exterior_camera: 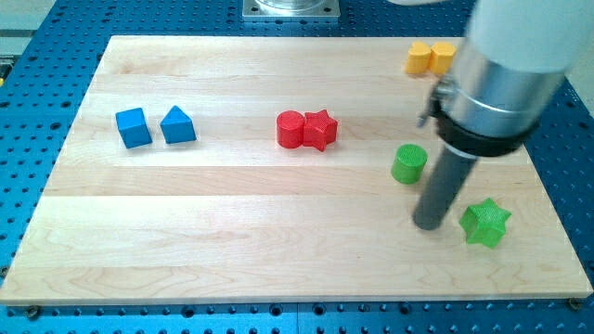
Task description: Move the green circle to the top left of the green star
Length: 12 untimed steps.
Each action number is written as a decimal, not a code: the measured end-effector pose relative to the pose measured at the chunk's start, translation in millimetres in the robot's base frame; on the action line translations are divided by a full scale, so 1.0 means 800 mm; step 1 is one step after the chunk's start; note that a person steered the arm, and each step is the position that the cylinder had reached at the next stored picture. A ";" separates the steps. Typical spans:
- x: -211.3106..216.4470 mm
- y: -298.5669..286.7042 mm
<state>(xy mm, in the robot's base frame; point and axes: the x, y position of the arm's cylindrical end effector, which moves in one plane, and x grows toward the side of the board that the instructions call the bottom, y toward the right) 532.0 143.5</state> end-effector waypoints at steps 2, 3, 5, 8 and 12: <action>-0.002 0.064; 0.029 0.081; 0.009 -0.137; -0.073 0.028; -0.022 0.096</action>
<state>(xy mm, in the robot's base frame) 514.4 220.0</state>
